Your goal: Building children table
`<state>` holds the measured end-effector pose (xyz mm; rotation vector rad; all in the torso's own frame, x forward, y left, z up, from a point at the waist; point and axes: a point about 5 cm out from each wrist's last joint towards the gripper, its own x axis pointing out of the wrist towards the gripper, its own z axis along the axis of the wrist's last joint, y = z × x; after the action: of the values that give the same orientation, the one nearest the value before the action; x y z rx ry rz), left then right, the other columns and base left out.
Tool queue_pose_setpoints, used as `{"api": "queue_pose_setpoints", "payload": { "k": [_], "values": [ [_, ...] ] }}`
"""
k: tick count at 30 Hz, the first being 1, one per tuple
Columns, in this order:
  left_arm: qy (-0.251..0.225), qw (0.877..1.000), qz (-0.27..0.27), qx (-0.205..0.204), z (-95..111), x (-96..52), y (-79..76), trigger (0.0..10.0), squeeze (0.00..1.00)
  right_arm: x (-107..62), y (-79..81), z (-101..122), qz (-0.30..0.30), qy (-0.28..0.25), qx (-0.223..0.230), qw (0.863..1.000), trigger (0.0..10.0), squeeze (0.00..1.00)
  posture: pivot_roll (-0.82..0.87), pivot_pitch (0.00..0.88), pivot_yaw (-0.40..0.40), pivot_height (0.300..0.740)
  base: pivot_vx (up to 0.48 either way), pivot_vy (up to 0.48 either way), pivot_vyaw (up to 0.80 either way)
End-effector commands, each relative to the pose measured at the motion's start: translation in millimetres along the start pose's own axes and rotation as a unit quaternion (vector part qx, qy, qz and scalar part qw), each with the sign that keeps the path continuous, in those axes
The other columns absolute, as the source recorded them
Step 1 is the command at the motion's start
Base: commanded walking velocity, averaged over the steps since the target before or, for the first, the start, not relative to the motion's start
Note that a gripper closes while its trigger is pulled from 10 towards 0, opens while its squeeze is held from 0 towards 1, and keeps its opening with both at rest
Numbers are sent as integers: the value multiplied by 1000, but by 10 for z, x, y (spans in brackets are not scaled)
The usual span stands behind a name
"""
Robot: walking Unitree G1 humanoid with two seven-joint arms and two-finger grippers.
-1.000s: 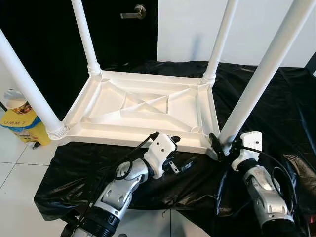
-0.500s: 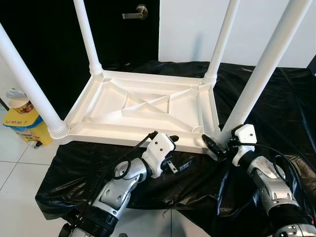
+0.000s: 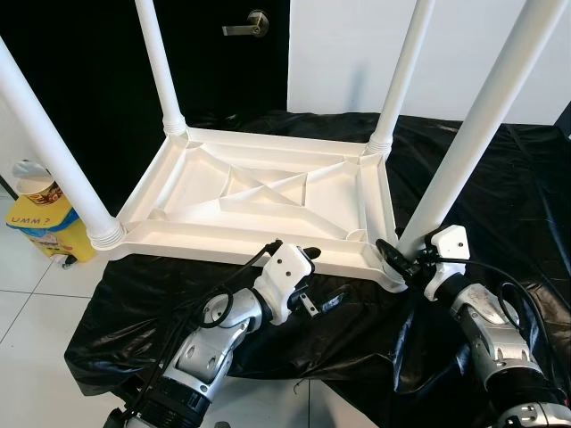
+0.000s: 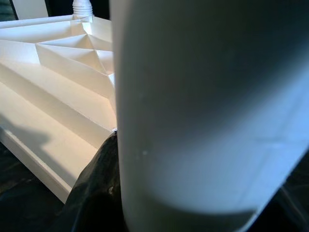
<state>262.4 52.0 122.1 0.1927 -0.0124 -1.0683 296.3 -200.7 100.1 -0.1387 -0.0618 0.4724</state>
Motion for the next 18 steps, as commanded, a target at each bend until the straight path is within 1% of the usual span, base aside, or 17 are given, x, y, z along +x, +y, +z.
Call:
{"api": "queue_pose_setpoints", "payload": {
  "k": [1,2,7,8,9,11,12,13,14,15,16,17,18],
  "values": [
    [8,1000,-5,5,-10,-1,-17,10000,0,-54,87,-178,-44,37,8,998,10000,0,29,0,-42,740,0,0,0],
    [9,1000,-6,4,-12,-3,-19,10000,0,-61,93,-192,-66,37,10,997,10000,0,29,0,-42,740,0,0,0],
    [9,1000,-6,4,-13,-5,-21,10000,0,-65,97,-203,-79,38,13,996,10000,0,28,0,-42,740,0,0,0],
    [9,1000,-7,3,-15,-4,-31,10000,0,-65,113,-208,-98,36,17,994,10000,0,27,0,-41,740,0,0,0],
    [9,1000,-7,3,-15,-4,-31,10000,0,-65,113,-208,-98,36,17,994,10000,0,27,0,-41,740,0,0,0],
    [10,1000,-10,3,-15,-9,-48,10000,0,-74,160,-242,-175,41,29,983,10000,0,34,0,-43,740,0,0,0],
    [10,1000,-10,3,-15,-9,-48,10000,0,-74,160,-242,-175,41,29,983,10000,0,34,0,-43,740,0,0,0],
    [10,1000,-10,3,-13,-13,-54,10000,0,-84,185,-257,-214,43,34,975,10000,0,35,0,-45,740,0,0,0],
    [10,1000,-10,3,-13,-13,-54,10000,0,-84,185,-257,-214,43,34,975,10000,0,35,0,-45,740,0,0,0],
    [10,1000,-10,3,-11,-16,-56,10000,0,-91,198,-265,-236,44,35,970,10000,0,35,0,-45,740,0,0,0],
    [10,1000,-10,3,-11,-16,-56,10000,0,-91,198,-265,-236,44,35,970,10000,0,35,0,-45,740,0,0,0],
    [10,1000,-10,3,-10,-17,-59,10000,0,-95,216,-266,-258,44,39,964,10000,0,40,0,-52,740,0,0,0],
    [10,1000,-10,3,-10,-17,-59,10000,0,-95,216,-266,-258,44,39,964,10000,0,40,0,-52,740,0,0,0]
  ]
}}
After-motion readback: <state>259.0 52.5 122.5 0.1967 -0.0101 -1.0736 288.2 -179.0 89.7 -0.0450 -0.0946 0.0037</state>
